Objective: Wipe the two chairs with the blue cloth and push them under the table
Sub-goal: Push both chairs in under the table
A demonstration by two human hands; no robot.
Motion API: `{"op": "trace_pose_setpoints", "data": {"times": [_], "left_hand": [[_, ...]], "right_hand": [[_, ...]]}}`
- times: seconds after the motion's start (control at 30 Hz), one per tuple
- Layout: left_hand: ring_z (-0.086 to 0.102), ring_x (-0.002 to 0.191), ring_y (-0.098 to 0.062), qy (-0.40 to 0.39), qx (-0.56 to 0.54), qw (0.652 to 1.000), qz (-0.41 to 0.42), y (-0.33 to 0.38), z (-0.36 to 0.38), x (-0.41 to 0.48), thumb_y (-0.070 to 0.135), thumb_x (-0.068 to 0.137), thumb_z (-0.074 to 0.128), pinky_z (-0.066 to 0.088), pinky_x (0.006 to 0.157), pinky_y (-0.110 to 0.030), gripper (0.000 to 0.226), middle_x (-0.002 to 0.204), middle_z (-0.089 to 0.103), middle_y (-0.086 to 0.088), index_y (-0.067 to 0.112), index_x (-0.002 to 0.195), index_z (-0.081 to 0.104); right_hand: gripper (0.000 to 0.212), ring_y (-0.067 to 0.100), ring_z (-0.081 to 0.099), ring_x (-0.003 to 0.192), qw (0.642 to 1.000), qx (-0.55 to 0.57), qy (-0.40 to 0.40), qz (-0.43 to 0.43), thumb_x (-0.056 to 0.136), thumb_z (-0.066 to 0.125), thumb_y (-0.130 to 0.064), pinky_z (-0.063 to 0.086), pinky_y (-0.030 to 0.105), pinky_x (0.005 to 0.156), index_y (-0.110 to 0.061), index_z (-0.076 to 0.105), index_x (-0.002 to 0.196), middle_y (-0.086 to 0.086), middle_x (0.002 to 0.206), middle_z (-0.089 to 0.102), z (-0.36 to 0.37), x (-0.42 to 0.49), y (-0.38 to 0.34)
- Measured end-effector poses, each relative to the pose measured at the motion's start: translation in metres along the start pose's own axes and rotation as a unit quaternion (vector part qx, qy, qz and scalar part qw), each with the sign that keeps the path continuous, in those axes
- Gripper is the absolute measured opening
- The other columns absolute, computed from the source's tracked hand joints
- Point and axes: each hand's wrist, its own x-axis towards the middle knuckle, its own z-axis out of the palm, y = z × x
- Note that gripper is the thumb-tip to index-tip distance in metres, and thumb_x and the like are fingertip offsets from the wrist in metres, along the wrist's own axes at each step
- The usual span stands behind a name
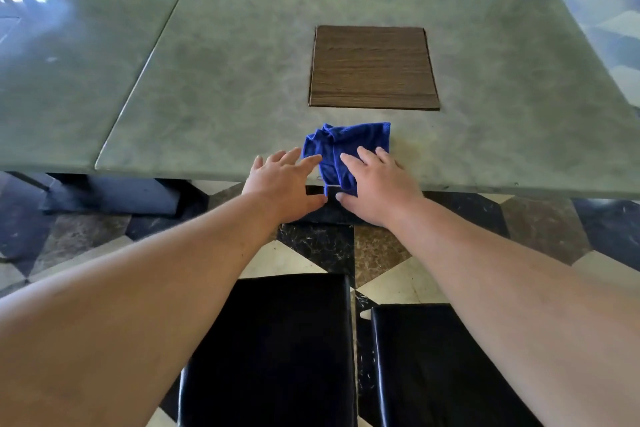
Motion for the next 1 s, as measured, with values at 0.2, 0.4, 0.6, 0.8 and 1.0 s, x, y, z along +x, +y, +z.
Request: {"op": "trace_pose_setpoints", "data": {"times": [0.2, 0.4, 0.6, 0.8, 1.0], "left_hand": [[0.010, 0.163, -0.028, 0.011, -0.018, 0.999, -0.042, -0.017, -0.013, -0.084, 0.086, 0.085, 0.054, 0.012, 0.130, -0.060, 0.100, 0.179, 0.012, 0.000, 0.042, 0.167, 0.016], [0.009, 0.163, -0.024, 0.017, -0.026, 0.998, -0.062, -0.049, -0.011, -0.184, 0.090, 0.082, 0.051, 0.009, 0.130, -0.058, 0.105, 0.179, 0.012, 0.004, 0.041, 0.168, 0.015], [0.007, 0.164, -0.026, 0.002, -0.034, 0.998, -0.059, -0.092, 0.007, -0.277, 0.088, 0.085, 0.050, 0.009, 0.131, -0.059, 0.103, 0.179, 0.009, 0.003, 0.041, 0.169, 0.012], [0.006, 0.164, -0.026, -0.015, -0.044, 0.998, -0.045, -0.110, 0.034, -0.357, 0.087, 0.087, 0.051, 0.010, 0.131, -0.057, 0.103, 0.179, 0.008, 0.003, 0.039, 0.169, 0.011], [0.008, 0.164, -0.026, -0.034, -0.057, 0.997, -0.032, -0.109, 0.074, -0.411, 0.087, 0.087, 0.051, 0.011, 0.131, -0.056, 0.102, 0.179, 0.009, 0.001, 0.040, 0.169, 0.012]], "right_hand": [[0.096, 0.037, 0.005, 0.158, 0.999, -0.039, 0.006, -0.027, 0.089, 0.048, -0.077, 0.015, 0.059, 0.125, -0.030, 0.011, 0.164, 0.007, 0.172, 0.015, -0.016, -0.056, -0.043], [0.098, 0.038, 0.005, 0.158, 0.999, -0.037, 0.002, -0.036, 0.087, 0.042, -0.082, 0.014, 0.062, 0.125, -0.031, 0.009, 0.164, 0.007, 0.172, 0.014, -0.014, -0.127, -0.098], [0.098, 0.037, 0.007, 0.157, 0.998, -0.052, 0.003, -0.027, 0.086, 0.042, -0.082, 0.014, 0.061, 0.125, -0.031, 0.009, 0.164, 0.007, 0.172, 0.016, 0.015, -0.201, -0.159], [0.095, 0.035, 0.008, 0.158, 0.999, -0.045, 0.004, -0.018, 0.087, 0.042, -0.081, 0.013, 0.059, 0.126, -0.032, 0.010, 0.163, 0.006, 0.172, 0.017, 0.040, -0.274, -0.214], [0.095, 0.033, 0.006, 0.158, 0.998, -0.045, -0.025, -0.021, 0.088, 0.038, -0.081, 0.012, 0.058, 0.126, -0.032, 0.009, 0.163, 0.006, 0.172, 0.016, 0.067, -0.336, -0.235]]}}
